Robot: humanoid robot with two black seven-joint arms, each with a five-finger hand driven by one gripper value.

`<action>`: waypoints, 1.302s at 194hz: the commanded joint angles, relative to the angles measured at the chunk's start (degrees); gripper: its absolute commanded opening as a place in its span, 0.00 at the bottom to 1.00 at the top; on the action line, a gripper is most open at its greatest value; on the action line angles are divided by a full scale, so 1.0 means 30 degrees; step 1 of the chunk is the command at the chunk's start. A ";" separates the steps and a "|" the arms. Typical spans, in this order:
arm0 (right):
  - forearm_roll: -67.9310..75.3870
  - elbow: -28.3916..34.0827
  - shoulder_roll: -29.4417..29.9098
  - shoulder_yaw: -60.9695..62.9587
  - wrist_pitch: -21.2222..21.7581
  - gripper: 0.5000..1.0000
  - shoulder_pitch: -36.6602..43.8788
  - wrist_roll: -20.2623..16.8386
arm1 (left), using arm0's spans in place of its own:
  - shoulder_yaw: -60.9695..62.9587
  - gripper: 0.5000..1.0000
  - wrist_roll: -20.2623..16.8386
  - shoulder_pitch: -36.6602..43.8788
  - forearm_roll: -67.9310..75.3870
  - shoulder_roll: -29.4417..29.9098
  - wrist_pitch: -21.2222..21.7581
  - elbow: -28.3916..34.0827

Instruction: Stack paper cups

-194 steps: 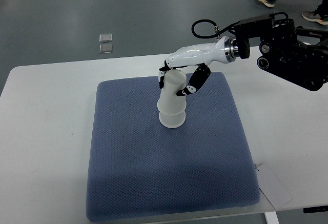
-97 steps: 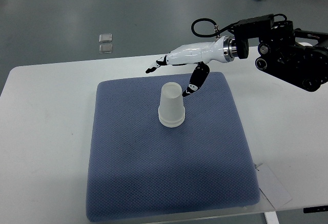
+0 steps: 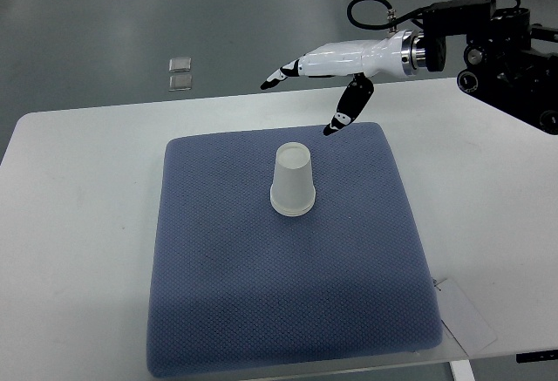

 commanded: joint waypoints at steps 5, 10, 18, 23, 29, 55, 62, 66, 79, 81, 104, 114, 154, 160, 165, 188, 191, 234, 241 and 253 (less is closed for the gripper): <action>0.0521 -0.0031 -0.1048 0.0893 0.0029 0.83 -0.0023 -0.0027 | -0.0002 1.00 0.0000 0.0000 0.0005 0.0000 -0.0001 0.0000; 0.0668 -0.0031 -0.1313 0.0982 0.0029 0.83 -0.0082 -0.0027 | -0.0002 1.00 0.0000 0.0000 0.0005 0.0000 -0.0001 0.0000; 0.1108 -0.0031 -0.1811 0.1128 -0.0030 0.82 -0.0170 -0.0027 | -0.0002 1.00 0.0000 0.0000 0.0005 0.0000 -0.0001 0.0000; 0.1487 -0.0060 -0.2191 0.1128 -0.0234 0.82 -0.0229 -0.0056 | -0.0002 1.00 0.0000 0.0000 0.0005 0.0000 -0.0001 0.0000; 0.1985 -0.0147 -0.2513 0.1128 -0.0352 0.82 -0.0433 -0.0056 | -0.0002 1.00 0.0000 0.0000 -0.0024 0.0000 -0.0001 0.0000; 0.5092 -0.1203 -0.3393 0.1714 -0.1319 0.82 -0.1723 -0.0935 | -0.0002 1.00 0.0000 0.0000 -0.0024 0.0000 -0.0001 0.0000; 0.6202 -0.1611 -0.3452 0.2006 -0.1904 0.82 -0.2453 -0.1665 | -0.0002 1.00 0.0000 0.0000 0.0005 0.0000 -0.0001 0.0000; 0.6440 -0.1730 -0.3481 0.2066 -0.2051 0.82 -0.2660 -0.1872 | -0.0002 1.00 0.0000 0.0000 0.0005 0.0000 -0.0001 0.0000; 0.8400 -0.2491 -0.3452 0.2505 -0.2987 0.82 -0.3831 -0.2867 | -0.0002 1.00 0.0000 0.0000 -0.0024 0.0000 -0.0001 0.0000; 0.8403 -0.2492 -0.3452 0.2505 -0.2989 0.82 -0.3832 -0.2868 | -0.0002 1.00 0.0000 0.0000 -0.0024 0.0000 -0.0001 0.0000; 1.1449 -0.3136 -0.3335 0.2915 -0.4512 0.82 -0.5473 -0.4128 | -0.0002 1.00 0.0000 0.0000 0.0005 0.0000 -0.0001 0.0000; 1.2914 -0.3312 -0.3188 0.3150 -0.5274 0.82 -0.6117 -0.4714 | -0.0002 1.00 0.0000 0.0000 0.0005 0.0000 -0.0001 0.0000; 1.7660 -0.3810 -0.1782 0.3970 -0.8702 0.82 -0.8403 -0.6179 | -0.0002 1.00 0.0000 0.0000 0.0005 0.0000 -0.0001 0.0000; 1.8157 -0.3927 -0.1577 0.3999 -0.9315 0.83 -0.8636 -0.6179 | -0.0002 1.00 0.0000 0.0000 0.0005 0.0000 -0.0001 0.0000; 1.8422 -0.3986 -0.1401 0.4029 -0.9669 0.83 -0.8754 -0.6179 | -0.0002 1.00 0.0000 0.0000 0.0005 0.0000 -0.0001 0.0000; 1.8803 -0.4074 -0.0727 0.4117 -1.0635 0.83 -0.9282 -0.6150 | -0.0002 1.00 0.0000 0.0000 -0.0024 0.0000 -0.0001 0.0000; 1.8803 -0.4074 -0.0640 0.4117 -1.0694 0.83 -0.9340 -0.6150 | -0.0002 1.00 0.0000 0.0000 0.0005 0.0000 -0.0001 0.0000; 1.8832 -0.4132 -0.0200 0.4761 -1.0753 0.83 -0.9897 -0.6003 | -0.0002 1.00 0.0000 0.0000 0.0005 0.0000 -0.0001 0.0000; 1.8832 -0.4191 -0.0112 0.4966 -1.0811 0.83 -0.9985 -0.5974 | -0.0002 1.00 0.0000 0.0000 0.0005 0.0000 -0.0001 0.0000; 1.8832 -0.4221 -0.0053 0.5142 -1.1162 0.83 -1.0102 -0.5974 | -0.0002 1.00 0.0000 0.0000 -0.0024 0.0000 -0.0001 0.0000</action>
